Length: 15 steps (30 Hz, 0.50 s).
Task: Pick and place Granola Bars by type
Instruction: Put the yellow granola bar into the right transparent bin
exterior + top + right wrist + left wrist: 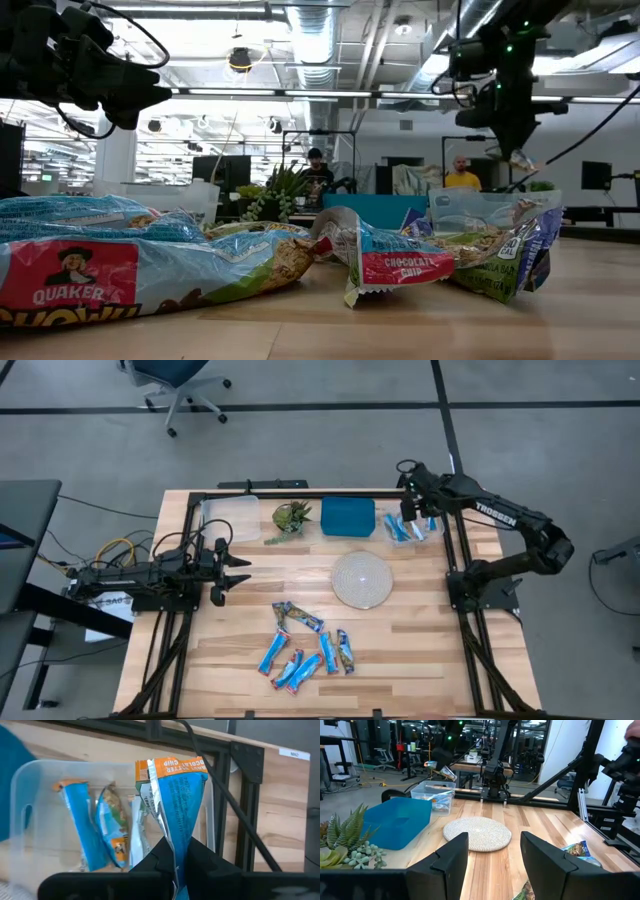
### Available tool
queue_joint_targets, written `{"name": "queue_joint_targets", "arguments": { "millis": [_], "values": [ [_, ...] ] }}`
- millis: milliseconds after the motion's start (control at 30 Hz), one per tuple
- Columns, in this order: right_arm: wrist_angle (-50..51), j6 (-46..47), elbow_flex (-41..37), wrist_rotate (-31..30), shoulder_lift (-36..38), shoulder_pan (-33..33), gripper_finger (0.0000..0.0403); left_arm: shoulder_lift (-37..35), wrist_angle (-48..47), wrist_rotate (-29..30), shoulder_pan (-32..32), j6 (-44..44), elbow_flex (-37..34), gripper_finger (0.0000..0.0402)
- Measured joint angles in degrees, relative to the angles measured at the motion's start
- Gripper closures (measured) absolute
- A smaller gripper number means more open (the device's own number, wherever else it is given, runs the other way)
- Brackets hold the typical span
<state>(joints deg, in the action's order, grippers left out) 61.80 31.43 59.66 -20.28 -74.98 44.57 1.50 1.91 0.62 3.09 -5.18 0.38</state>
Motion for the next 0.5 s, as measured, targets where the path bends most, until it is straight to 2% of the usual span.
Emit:
{"name": "queue_joint_targets", "arguments": {
  "millis": [300, 500],
  "values": [
    [-0.30, -0.47, 0.00, -0.87, -6.89, 2.97, 0.0390, 0.00, 0.00, -0.02, 0.00, 0.00, 0.00, 0.0228],
    [-1.21, -0.49, 0.00, -0.89, -8.96, 4.08, 0.0369, -0.01, 0.00, 0.00, 0.01, -0.01, 0.00, 0.0228]
  ]
}}
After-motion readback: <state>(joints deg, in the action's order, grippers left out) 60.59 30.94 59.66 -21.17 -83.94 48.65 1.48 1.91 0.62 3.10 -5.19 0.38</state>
